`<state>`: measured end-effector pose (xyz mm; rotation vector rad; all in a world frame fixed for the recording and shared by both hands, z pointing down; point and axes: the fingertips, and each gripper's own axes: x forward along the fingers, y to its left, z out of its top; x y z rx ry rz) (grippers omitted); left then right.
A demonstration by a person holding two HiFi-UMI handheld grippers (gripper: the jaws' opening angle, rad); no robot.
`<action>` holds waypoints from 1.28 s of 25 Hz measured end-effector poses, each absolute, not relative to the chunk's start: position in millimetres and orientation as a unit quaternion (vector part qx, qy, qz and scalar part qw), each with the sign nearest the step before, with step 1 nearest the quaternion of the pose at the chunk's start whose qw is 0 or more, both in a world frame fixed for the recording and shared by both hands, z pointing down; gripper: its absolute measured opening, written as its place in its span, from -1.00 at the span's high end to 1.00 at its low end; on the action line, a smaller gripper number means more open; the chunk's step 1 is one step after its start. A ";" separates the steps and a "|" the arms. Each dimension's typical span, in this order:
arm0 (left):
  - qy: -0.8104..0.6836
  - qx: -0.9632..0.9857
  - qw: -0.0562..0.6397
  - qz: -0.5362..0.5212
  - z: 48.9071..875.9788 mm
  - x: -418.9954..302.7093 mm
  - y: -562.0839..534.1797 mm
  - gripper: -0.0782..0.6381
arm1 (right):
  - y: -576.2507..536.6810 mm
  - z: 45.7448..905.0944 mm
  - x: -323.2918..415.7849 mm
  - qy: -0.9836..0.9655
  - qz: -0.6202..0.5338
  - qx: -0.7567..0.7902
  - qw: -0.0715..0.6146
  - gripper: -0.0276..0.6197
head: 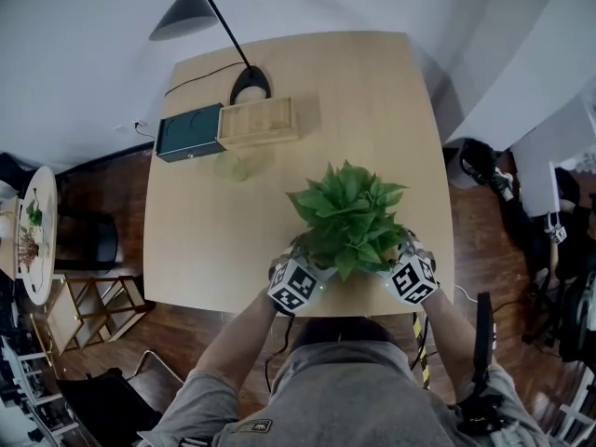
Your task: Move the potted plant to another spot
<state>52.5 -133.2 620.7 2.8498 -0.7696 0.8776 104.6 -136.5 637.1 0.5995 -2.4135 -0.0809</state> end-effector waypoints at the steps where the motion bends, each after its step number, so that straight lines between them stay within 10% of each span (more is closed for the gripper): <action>1: -0.253 0.923 0.029 0.288 622.9 52.2 -131.4 -0.02 | -134.4 639.6 105.5 -0.915 -0.041 0.229 0.329 -0.16; 32: -0.265 0.916 0.043 0.297 632.4 46.8 -133.1 -0.06 | -132.1 651.7 105.7 -0.908 -0.028 0.239 0.342 -0.20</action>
